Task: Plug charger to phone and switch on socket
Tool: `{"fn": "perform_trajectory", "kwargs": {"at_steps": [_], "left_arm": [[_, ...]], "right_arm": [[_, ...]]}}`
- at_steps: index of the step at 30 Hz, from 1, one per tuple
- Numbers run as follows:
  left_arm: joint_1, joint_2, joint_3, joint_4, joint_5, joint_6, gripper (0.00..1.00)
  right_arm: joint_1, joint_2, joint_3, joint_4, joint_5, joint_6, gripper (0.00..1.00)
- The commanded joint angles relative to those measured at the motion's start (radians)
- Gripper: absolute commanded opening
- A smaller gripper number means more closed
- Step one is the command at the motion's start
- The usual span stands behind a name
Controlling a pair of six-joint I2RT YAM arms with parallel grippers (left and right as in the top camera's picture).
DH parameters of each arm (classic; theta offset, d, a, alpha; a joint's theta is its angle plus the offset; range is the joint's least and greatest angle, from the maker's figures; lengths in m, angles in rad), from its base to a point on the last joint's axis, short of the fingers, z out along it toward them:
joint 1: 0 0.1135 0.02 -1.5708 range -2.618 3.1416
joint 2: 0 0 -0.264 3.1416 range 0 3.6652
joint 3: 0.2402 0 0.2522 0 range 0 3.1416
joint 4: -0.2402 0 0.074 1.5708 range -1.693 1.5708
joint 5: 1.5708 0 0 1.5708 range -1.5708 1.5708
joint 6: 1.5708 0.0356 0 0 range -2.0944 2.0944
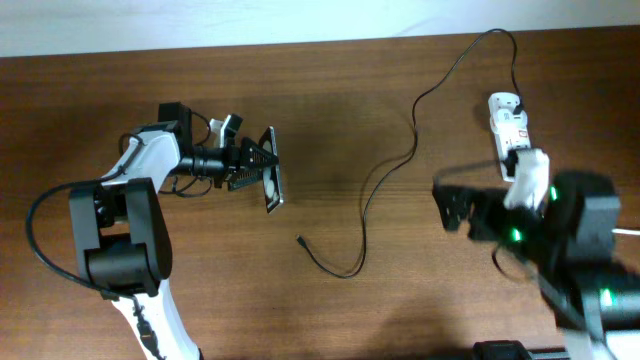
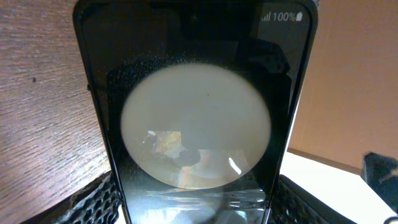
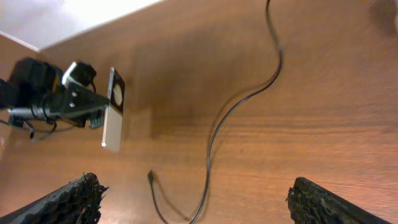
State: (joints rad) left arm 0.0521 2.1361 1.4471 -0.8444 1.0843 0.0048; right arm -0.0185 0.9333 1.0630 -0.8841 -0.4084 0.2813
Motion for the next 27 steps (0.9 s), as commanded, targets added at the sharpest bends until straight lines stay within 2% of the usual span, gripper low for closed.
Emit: {"fn": "perform_trajectory", "kwargs": {"at_steps": [1, 2, 6, 12, 15, 19, 23, 27], "left_arm": [[0.002, 0.007, 0.0, 0.001, 0.037, 0.019, 0.73], [0.002, 0.007, 0.0, 0.001, 0.037, 0.019, 0.73], [0.002, 0.007, 0.0, -0.003, 0.037, 0.019, 0.73], [0.001, 0.007, 0.0, -0.003, 0.037, 0.019, 0.74], [-0.02, 0.007, 0.0, -0.002, 0.036, 0.019, 0.74], [-0.088, 0.007, 0.0, -0.002, 0.034, 0.019, 0.74], [-0.135, 0.007, 0.0, 0.013, 0.034, 0.018, 0.74], [-0.151, 0.007, 0.0, 0.024, 0.034, 0.018, 0.74]], "right_arm": [[0.006, 0.135, 0.018, -0.013, -0.159, -0.003, 0.99], [0.006, 0.198, 0.018, -0.022, -0.218, -0.003, 0.92], [0.112, 0.428, 0.018, -0.005, -0.237, -0.015, 0.91], [0.373, 0.662, 0.018, 0.262, -0.224, -0.014, 0.89], [0.481, 0.72, 0.018, 0.37, -0.084, -0.01, 0.89], [0.575, 0.729, 0.018, 0.509, 0.06, 0.077, 0.89], [0.601, 0.74, 0.018, 0.607, 0.139, 0.233, 0.89], [0.608, 0.785, 0.018, 0.655, 0.14, 0.233, 0.88]]}}
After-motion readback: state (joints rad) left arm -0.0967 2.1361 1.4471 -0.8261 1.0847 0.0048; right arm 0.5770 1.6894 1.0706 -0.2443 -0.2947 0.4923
